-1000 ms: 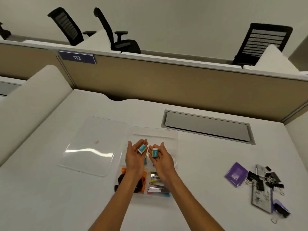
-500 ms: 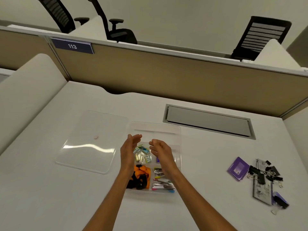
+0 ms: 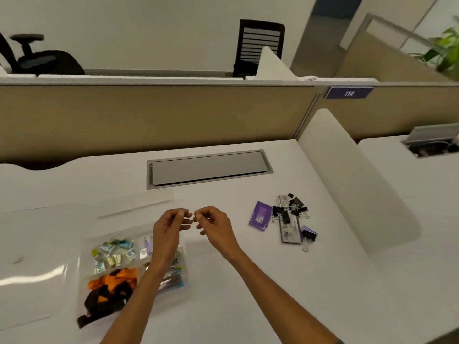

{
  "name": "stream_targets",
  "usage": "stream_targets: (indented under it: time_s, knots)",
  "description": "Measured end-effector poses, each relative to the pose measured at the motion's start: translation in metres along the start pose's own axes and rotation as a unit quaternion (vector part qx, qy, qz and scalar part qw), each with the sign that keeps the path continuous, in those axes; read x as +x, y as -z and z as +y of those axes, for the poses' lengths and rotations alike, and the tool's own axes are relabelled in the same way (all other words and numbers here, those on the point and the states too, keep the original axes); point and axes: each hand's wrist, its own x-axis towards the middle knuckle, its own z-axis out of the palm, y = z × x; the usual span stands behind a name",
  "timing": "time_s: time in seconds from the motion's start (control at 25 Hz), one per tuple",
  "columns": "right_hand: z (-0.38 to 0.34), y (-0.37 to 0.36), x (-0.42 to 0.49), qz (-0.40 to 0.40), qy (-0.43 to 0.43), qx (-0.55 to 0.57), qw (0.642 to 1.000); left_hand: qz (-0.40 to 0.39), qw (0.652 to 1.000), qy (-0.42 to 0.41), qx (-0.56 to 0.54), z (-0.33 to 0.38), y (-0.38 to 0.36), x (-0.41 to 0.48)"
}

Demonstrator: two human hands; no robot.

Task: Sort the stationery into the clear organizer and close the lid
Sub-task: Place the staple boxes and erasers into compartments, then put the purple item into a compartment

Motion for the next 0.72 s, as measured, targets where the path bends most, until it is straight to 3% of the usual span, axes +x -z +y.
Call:
stream_targets:
  time_s: [0.24, 0.36, 0.52, 0.72]
  knots:
    - [0.046, 0.101, -0.017, 0.086, -0.018, -0.042, 0.995, -0.130, 0.986, 0.003, 0.103, -0.004, -0.108, 0.000]
    - [0.065, 0.150, -0.023, 0.124, -0.027, -0.073, 0.989, -0.198, 0.953, -0.005, 0.230, -0.010, -0.150, 0.009]
    - [0.086, 0.215, -0.027, 0.191, -0.057, -0.085, 0.976, -0.314, 0.845, -0.042, 0.430, -0.018, -0.187, 0.030]
    - [0.104, 0.274, -0.025, 0.235, -0.079, -0.098, 0.964, -0.382, 0.704, -0.138, 0.583, -0.026, -0.214, 0.057]
